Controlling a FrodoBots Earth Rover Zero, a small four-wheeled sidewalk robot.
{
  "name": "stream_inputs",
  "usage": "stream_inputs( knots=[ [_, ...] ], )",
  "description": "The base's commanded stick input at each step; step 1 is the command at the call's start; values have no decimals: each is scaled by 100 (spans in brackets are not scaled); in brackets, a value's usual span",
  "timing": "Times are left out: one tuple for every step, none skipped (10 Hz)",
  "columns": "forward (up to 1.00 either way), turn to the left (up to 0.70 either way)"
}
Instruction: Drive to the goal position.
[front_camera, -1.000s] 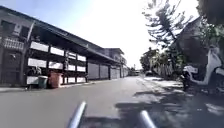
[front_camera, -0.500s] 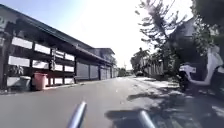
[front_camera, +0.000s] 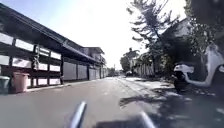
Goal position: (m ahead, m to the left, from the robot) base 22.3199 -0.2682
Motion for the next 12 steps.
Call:
stream_inputs(
  knots=[
    [85, 0],
    [85, 0],
    [85, 0],
    [85, 0],
    [85, 0],
    [85, 0],
    [85, 0],
    [85, 0],
    [85, 0],
    [85, 0],
    [85, -7],
    [85, -25]
  ],
)
